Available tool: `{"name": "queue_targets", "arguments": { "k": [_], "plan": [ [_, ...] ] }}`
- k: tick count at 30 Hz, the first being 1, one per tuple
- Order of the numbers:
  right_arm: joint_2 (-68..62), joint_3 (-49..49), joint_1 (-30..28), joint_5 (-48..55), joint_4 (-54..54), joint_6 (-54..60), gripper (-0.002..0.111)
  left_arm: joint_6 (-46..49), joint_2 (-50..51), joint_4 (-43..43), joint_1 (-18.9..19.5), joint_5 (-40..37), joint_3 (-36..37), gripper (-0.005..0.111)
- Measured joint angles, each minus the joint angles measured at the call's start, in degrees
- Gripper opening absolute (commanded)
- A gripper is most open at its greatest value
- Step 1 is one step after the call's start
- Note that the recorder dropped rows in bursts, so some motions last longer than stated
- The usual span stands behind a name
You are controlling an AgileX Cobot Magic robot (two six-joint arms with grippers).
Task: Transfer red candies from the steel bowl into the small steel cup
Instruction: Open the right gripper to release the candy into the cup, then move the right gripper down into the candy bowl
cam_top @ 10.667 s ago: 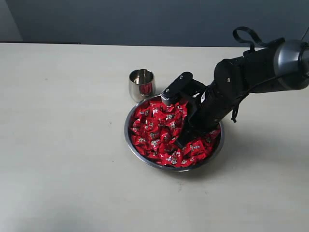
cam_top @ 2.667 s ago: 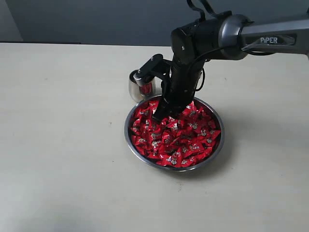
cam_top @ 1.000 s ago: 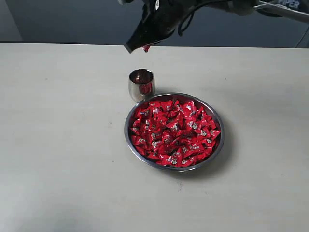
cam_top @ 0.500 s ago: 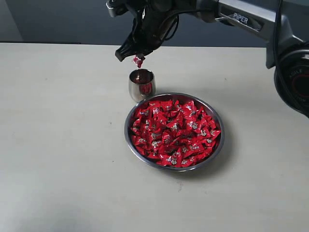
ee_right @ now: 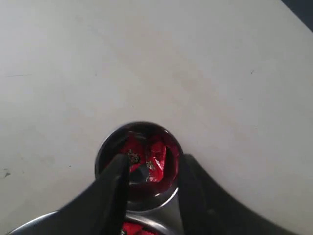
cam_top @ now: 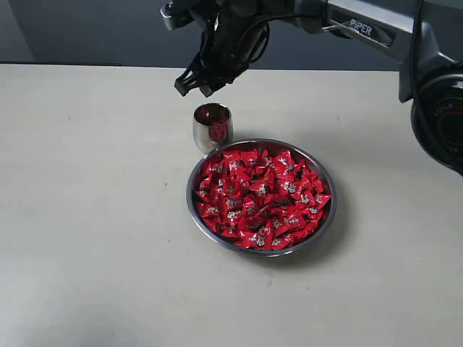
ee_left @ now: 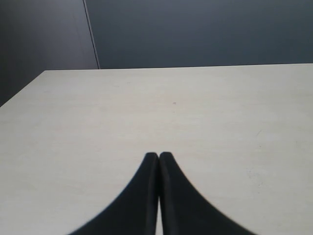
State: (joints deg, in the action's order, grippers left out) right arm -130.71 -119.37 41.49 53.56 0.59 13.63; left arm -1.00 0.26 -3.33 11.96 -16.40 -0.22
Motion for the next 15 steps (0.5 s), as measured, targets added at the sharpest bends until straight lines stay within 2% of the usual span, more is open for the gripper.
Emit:
{"name": "queue_targets", "arguments": {
  "k": [3,6,15],
  "plan": [
    [0.0,0.0,0.0,0.4,0.0,0.0,0.023,0.0,0.0,0.0,0.0,0.0,0.0,0.000],
    [0.0,0.0,0.0,1.4,-0.6,0.0,0.001,0.0,0.0,0.0,0.0,0.0,0.0,0.000],
    [0.1,0.1,-1.7,2.6,1.9,-4.0,-0.001,0.0,0.0,0.0,0.0,0.0,0.0,0.000]
  ]
}}
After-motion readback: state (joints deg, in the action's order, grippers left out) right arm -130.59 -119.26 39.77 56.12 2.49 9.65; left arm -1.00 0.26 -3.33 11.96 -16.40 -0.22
